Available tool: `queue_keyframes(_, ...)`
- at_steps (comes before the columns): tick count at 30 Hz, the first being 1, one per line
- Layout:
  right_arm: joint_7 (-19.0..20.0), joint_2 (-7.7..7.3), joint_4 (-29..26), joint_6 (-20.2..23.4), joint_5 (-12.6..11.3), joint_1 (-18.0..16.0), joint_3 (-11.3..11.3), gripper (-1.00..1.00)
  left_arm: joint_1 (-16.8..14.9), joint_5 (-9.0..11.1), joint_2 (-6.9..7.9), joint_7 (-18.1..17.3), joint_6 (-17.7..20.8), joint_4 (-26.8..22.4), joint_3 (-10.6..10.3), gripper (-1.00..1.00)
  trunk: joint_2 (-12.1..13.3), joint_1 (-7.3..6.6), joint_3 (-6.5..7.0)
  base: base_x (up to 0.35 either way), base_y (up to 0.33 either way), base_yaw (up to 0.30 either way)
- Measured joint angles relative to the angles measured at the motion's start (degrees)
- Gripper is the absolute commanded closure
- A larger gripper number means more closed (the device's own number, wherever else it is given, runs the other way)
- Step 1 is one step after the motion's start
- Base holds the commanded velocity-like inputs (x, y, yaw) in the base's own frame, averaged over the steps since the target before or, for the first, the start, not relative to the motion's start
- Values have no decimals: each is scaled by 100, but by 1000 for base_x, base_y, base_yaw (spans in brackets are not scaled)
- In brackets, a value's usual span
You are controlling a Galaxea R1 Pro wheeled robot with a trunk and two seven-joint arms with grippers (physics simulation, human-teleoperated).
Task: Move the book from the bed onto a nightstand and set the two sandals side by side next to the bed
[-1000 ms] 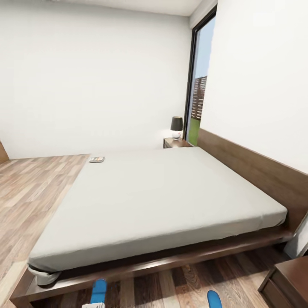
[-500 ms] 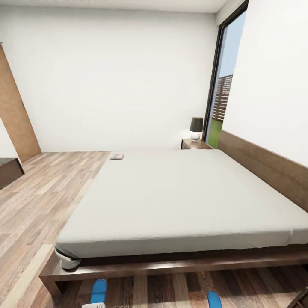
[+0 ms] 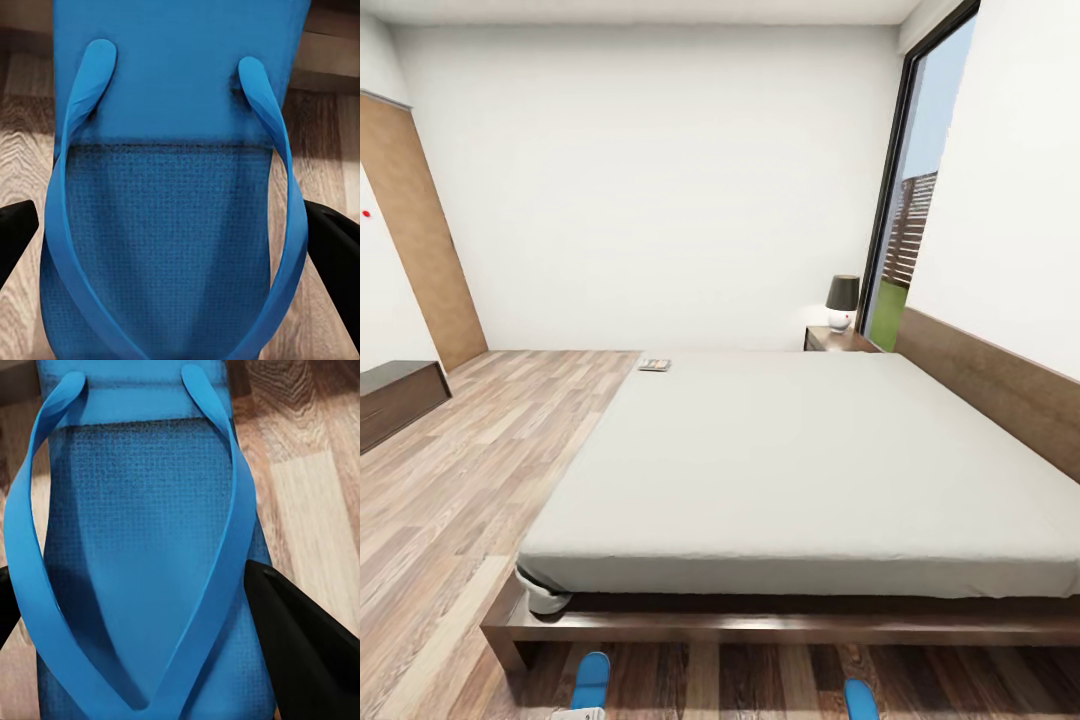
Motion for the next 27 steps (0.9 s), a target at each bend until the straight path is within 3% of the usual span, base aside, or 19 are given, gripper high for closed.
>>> queue_keyframes(17,7,-62,-14,-9,-35,0,-53,100,-1,0,3,10,11,0,5,100,0,0,0,0,0,0)
queue_keyframes(19,6,-122,-22,-9,-36,0,-65,100,0,0,-4,138,25,0,12,100,0,0,0,0,0,0)
queue_keyframes(21,11,-233,-23,-10,-40,-1,-76,100,-1,-7,-34,595,96,-8,22,100,0,0,0,0,0,0)
queue_keyframes(22,27,-348,-36,-7,-51,-1,-103,100,-17,-18,-138,1260,746,-70,17,100,0,0,-1,0,0,0)
queue_keyframes(24,53,-421,-65,24,-53,-1,-122,100,-54,-117,-212,1470,1335,-188,1,100,0,0,0,0,0,0)
queue_keyframes(27,62,-805,-109,272,-67,-5,-196,100,-232,-450,-248,1562,2092,-623,-3,100,0,0,1,0,0,0)
